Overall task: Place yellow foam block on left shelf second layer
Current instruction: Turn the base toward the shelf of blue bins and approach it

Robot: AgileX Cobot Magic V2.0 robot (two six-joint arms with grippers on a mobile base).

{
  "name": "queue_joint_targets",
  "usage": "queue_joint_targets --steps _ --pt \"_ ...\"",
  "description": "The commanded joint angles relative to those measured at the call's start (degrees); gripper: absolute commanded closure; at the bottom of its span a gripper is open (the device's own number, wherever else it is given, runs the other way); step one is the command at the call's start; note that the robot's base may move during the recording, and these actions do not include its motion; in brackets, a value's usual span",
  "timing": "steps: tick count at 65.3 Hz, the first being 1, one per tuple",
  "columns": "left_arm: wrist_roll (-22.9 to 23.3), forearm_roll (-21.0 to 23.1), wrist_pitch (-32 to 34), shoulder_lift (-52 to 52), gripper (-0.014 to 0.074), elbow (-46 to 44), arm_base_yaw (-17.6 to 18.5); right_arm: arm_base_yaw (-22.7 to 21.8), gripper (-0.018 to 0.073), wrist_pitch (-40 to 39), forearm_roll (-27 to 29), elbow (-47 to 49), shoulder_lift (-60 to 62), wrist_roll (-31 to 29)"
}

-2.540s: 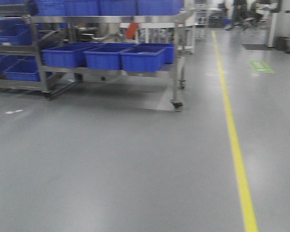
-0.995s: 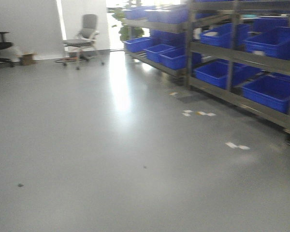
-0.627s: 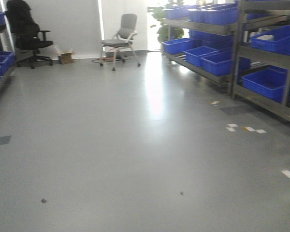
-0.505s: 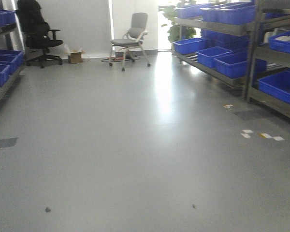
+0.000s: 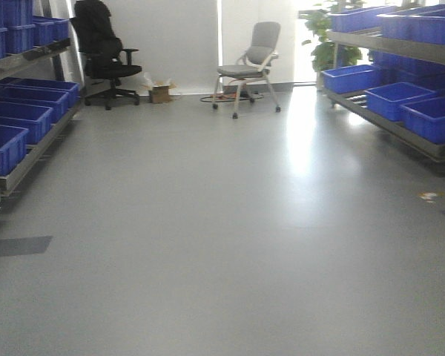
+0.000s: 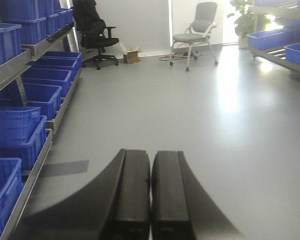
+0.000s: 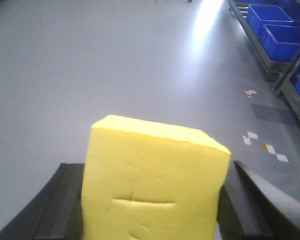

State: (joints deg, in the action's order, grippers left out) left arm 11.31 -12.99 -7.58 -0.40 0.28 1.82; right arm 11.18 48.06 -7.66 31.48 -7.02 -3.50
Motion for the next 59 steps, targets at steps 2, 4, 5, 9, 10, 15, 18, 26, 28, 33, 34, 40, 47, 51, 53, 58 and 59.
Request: queue_joint_targets --steps 2,4,5,9,10,15,18,26,28,33,34,40,47,51,53,58,59 --pt "0.2 0.2 5.0 -0.7 0.046 1.5 0.3 0.1 0.0236 -4.5 -1.1 1.6 -1.1 -0.4" --pt "0.2 0.2 5.0 -0.7 0.046 1.5 0.3 0.1 0.0236 -4.5 -1.1 1.6 -1.1 -0.4" --pt "0.2 0.2 5.0 -0.7 0.046 1.5 0.3 0.1 0.0236 -4.5 -1.1 1.6 -1.1 -0.4" --pt "0.2 0.2 5.0 -0.7 0.046 1.5 0.3 0.1 0.0236 -4.5 -1.1 1.6 -1.1 -0.4" --pt "0.2 0.2 5.0 -0.7 0.046 1.5 0.3 0.1 0.0236 -4.5 -1.1 1.6 -1.1 -0.4" --pt "0.2 0.2 5.0 -0.7 0.046 1.5 0.3 0.1 0.0236 -4.5 -1.1 1.6 -1.1 -0.4" --pt "0.2 0.2 5.0 -0.7 0.046 1.5 0.3 0.1 0.0236 -4.5 -1.1 1.6 -1.1 -0.4" --pt "0.2 0.2 5.0 -0.7 0.046 1.5 0.3 0.1 0.0236 -4.5 -1.1 1.6 -1.1 -0.4" --pt "0.2 0.2 5.0 -0.7 0.046 1.5 0.3 0.1 0.0236 -4.5 -1.1 1.6 -1.1 -0.4" --pt "0.2 0.2 5.0 -0.7 0.046 1.5 0.3 0.1 0.0236 -4.5 -1.1 1.6 -1.1 -0.4" --pt "0.2 0.2 5.0 -0.7 0.046 1.5 0.3 0.1 0.0236 -4.5 -1.1 1.6 -1.1 -0.4" --pt "0.2 0.2 5.0 -0.7 0.046 1.5 0.3 0.1 0.0236 -4.5 -1.1 1.6 -1.1 -0.4" --pt "0.2 0.2 5.0 -0.7 0.046 1.5 0.3 0.1 0.0236 -4.5 -1.1 1.6 -1.1 -0.4" --pt "0.2 0.2 5.0 -0.7 0.046 1.5 0.3 0.1 0.0236 -4.5 -1.1 1.6 -1.1 -0.4" --pt "0.2 0.2 5.0 -0.7 0.046 1.5 0.3 0.1 0.0236 -4.5 -1.1 1.6 -1.1 -0.4" --pt "0.2 0.2 5.0 -0.7 0.046 1.5 0.3 0.1 0.0236 -4.5 -1.1 1.6 -1.1 -0.4" --pt "0.2 0.2 5.0 -0.7 0.046 1.5 0.3 0.1 0.0236 -4.5 -1.1 1.6 -1.1 -0.4"
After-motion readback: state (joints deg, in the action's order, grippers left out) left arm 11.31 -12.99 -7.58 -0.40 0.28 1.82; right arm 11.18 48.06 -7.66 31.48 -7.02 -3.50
